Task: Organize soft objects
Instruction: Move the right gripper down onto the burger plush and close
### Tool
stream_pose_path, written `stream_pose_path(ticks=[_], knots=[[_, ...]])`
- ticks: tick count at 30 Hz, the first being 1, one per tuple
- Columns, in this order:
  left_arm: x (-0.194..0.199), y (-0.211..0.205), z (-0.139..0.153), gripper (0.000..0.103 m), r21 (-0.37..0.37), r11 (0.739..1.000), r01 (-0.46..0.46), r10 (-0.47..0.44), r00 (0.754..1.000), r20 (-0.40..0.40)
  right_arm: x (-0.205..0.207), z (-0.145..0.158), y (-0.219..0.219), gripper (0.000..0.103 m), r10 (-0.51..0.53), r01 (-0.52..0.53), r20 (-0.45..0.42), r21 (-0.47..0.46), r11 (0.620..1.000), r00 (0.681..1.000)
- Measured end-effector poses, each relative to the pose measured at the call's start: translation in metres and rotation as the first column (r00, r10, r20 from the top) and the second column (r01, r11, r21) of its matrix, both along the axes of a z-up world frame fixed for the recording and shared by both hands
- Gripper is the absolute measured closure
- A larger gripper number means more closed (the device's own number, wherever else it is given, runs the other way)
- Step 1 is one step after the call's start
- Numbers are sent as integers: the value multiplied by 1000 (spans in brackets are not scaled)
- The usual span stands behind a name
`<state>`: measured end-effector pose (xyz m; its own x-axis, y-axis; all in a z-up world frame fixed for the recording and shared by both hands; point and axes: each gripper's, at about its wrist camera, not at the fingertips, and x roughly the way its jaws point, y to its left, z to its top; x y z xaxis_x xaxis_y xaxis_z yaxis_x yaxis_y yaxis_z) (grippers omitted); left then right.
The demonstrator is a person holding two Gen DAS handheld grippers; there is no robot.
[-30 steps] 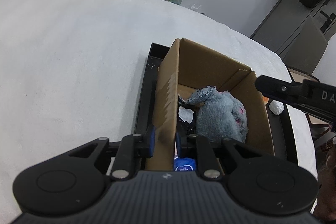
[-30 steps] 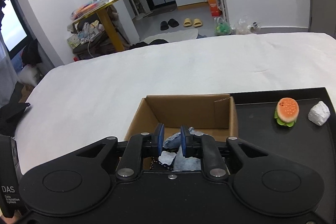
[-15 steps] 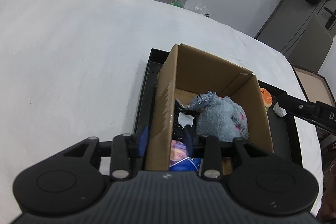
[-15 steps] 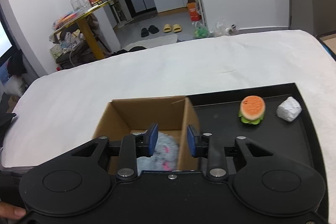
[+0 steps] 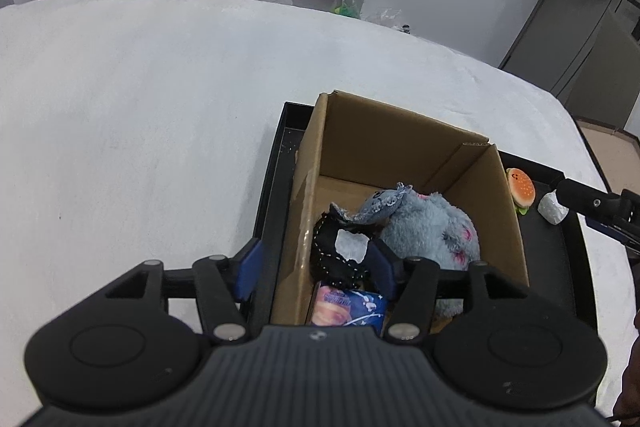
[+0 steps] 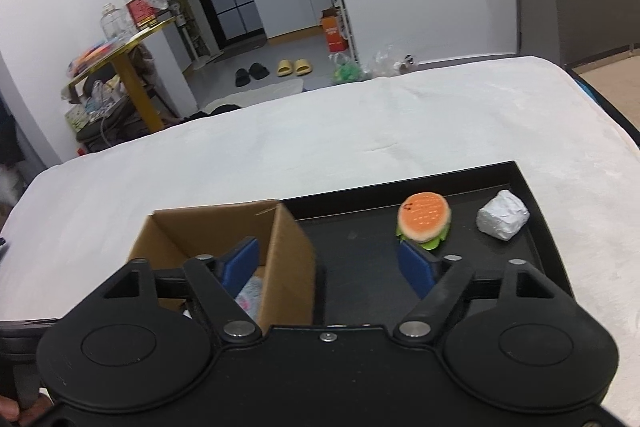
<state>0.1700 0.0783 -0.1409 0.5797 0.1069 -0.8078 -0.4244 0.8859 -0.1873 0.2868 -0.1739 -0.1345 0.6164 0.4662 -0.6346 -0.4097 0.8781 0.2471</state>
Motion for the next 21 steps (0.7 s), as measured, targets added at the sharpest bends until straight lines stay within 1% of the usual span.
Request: stream_pose_path(ticks=[4,8,9,10,13,21], knots=[[6,-2,0,46,10,1000,0,0,1000,-11,10,-6,-7,20,-36,36,-3,-1,999,999],[12,-3,0,45,23,1000,-5,6,1000,-25,20,-17,-13,20,-51,51,-15,-2,999,999],[14,-4,0,41,27,1000,-4,5,1000,-28,22,-19,-13,20,-55,55,-18,-3,998,998],[15,-4,0,34,34,999,-2,3,1000,-31,24,-21,-13,19,-59,59,-22,-1,998,998],[18,-7,1,26,57,998,-4,6,1000,-30,32,-29,-14,19,-75,75,-31,2,997,997],[34,-16,-2,25,75,997,11,-7,998,-60,45,-50,-17,18,-105,106,-62,8,994,993]])
